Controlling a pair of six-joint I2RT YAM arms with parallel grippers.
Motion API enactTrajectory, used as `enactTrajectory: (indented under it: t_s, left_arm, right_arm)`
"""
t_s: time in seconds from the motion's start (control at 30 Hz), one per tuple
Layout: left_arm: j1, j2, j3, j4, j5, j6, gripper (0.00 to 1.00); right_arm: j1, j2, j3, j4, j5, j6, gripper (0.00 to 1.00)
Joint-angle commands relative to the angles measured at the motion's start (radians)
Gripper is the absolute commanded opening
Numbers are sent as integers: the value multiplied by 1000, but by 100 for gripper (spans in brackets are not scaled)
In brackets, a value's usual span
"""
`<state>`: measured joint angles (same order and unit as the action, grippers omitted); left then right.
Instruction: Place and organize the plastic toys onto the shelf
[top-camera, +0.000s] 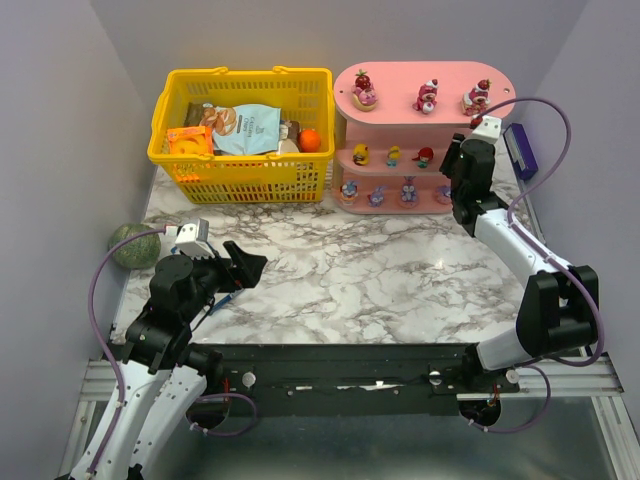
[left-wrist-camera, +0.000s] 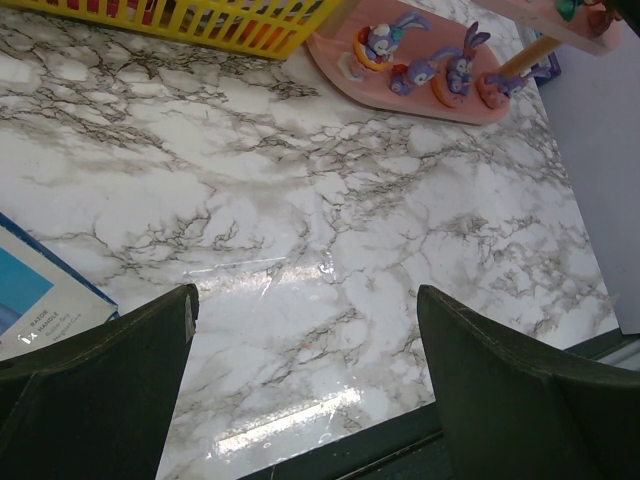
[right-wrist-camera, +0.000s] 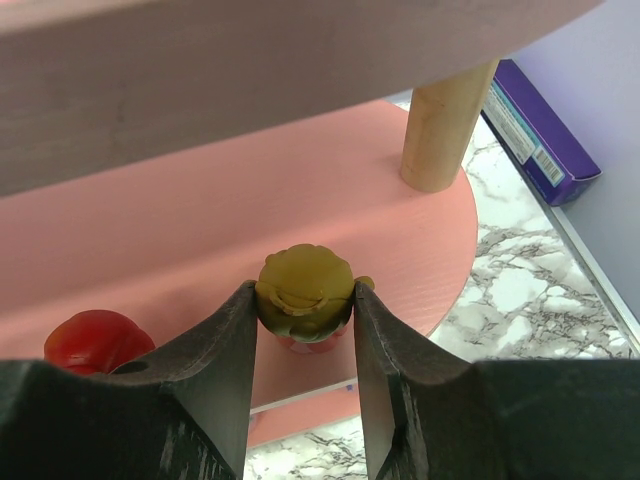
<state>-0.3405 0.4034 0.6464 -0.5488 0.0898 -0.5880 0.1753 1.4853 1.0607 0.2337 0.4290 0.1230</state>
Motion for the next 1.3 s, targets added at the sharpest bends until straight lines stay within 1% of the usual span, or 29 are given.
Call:
enactTrajectory:
  t_s: [0.0, 0.23, 0.6, 0.83, 0.97, 1.0, 1.07, 1.2, 1.27]
  left_arm:
    - [-2, 3, -5, 1, -2, 2, 99]
    - [-2, 5, -5, 1, -2, 2, 99]
    - [0, 5, -5, 1, -2, 2, 99]
    - [-2, 2, -5, 1, -1, 1, 99]
    - [-2, -3, -4, 0, 8, 1, 99]
    - [-2, -6, -1, 1, 10, 1, 99]
    - [-2, -18, 4, 0, 10, -1, 99]
    - [-2, -44, 1, 0, -16, -3, 99]
    - [-2, -57, 1, -5, -42, -7, 99]
  right_arm:
    - [-8, 0, 10, -76, 17, 4, 48]
    - [-10, -28, 13, -96, 13, 9, 54]
    - [-8, -74, 5, -103, 17, 12, 60]
    - [-8, -134, -18, -134, -22, 10, 69]
    - [-8, -189, -27, -215, -39, 33, 70]
    - [-10, -209, -34, -258, -41, 43, 71]
    - [-8, -276, -57, -295, -62, 75, 71]
    - [-8, -388, -85, -456, -163, 185, 73]
    - [-8, -462, -122, -493, -243, 219, 74]
